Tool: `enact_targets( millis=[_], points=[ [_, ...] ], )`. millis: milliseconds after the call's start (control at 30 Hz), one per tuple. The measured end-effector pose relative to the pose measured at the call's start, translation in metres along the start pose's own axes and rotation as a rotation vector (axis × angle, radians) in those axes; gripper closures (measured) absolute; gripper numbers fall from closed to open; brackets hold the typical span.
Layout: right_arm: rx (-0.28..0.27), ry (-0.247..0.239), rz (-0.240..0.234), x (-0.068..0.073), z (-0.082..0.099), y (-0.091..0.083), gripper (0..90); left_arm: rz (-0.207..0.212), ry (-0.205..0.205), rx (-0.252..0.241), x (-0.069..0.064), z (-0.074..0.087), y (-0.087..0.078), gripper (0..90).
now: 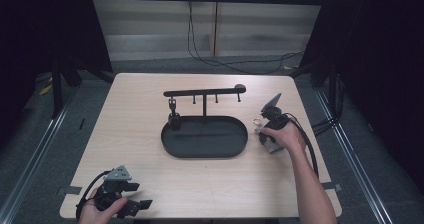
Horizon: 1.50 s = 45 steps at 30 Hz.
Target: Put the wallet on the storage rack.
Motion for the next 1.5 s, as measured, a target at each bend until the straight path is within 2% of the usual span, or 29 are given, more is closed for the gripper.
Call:
enact_targets(
  millis=[267, 333, 700, 767, 933, 1100, 1500],
  points=[
    [0.012, 0.041, -0.052, -0.003, 0.001, -0.004, 32.6, 0.008, -0.002, -0.001, 0.000, 0.000, 0.001, 22.0],
    [0.012, 0.047, -0.038, -0.004, 0.001, -0.005, 32.9, 0.010, -0.002, 0.000, 0.000, 0.000, 0.001, 22.0],
    [0.005, 0.065, -0.048, -0.005, 0.002, -0.014, 33.4, 0.019, -0.012, -0.013, 0.001, -0.001, 0.001, 21.8],
    [0.007, 0.061, -0.032, -0.005, 0.001, -0.019, 33.4, 0.023, -0.022, -0.025, 0.002, -0.001, 0.000, 21.4],
    [-0.009, 0.047, -0.029, 0.000, -0.001, -0.028, 33.4, 0.020, -0.037, -0.042, 0.007, 0.000, -0.001, 21.1],
    [-0.011, 0.054, -0.033, 0.000, 0.000, -0.031, 33.5, 0.019, -0.055, -0.054, 0.010, 0.001, -0.002, 21.1],
    [-0.034, 0.085, -0.040, -0.009, 0.006, -0.043, 33.6, 0.022, -0.050, -0.039, 0.008, 0.001, 0.000, 21.1]
  ],
)
Point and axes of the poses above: each handheld gripper's, and its own axes: y roughly forward along the jaws, z roughly out of its underside, x roughly to its left, the point moved 3 cm from there along y, roughly forward along the jaws, and after that the axes turned 6 degrees about y, right-handed, at the moved point
